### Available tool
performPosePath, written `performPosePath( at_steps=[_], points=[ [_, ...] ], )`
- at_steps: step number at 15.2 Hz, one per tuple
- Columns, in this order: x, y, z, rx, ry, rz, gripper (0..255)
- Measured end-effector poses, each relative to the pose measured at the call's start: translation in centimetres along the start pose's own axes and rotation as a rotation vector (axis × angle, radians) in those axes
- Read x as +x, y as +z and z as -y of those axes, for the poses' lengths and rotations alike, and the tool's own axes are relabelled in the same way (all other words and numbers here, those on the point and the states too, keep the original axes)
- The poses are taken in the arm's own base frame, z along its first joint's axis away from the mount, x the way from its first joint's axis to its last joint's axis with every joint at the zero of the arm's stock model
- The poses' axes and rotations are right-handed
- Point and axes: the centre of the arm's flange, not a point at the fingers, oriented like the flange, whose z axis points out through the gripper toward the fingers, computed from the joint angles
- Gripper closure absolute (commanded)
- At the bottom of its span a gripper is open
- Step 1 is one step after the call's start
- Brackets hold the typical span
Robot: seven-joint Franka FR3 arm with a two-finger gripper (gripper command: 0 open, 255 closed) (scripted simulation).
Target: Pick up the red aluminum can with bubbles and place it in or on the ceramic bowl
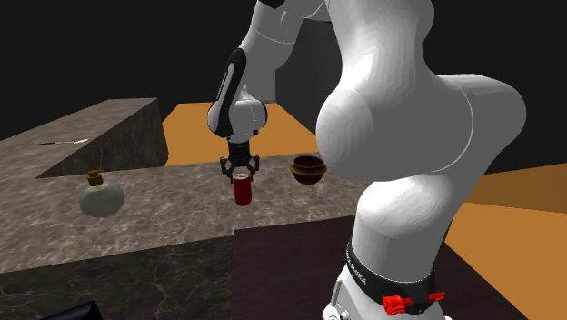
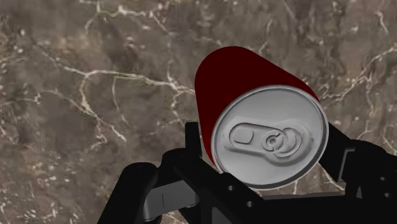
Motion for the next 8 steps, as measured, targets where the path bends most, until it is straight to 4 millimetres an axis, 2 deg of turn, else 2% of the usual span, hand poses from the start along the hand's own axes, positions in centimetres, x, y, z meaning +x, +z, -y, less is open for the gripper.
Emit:
performPosePath(
  at_steps=[4, 8],
  points=[
    [0.0, -0.2, 0.0, 0.0, 0.0, 0.001, 255],
    [-0.1, -2.2, 0.1, 0.0, 0.0, 0.002, 255]
  ],
)
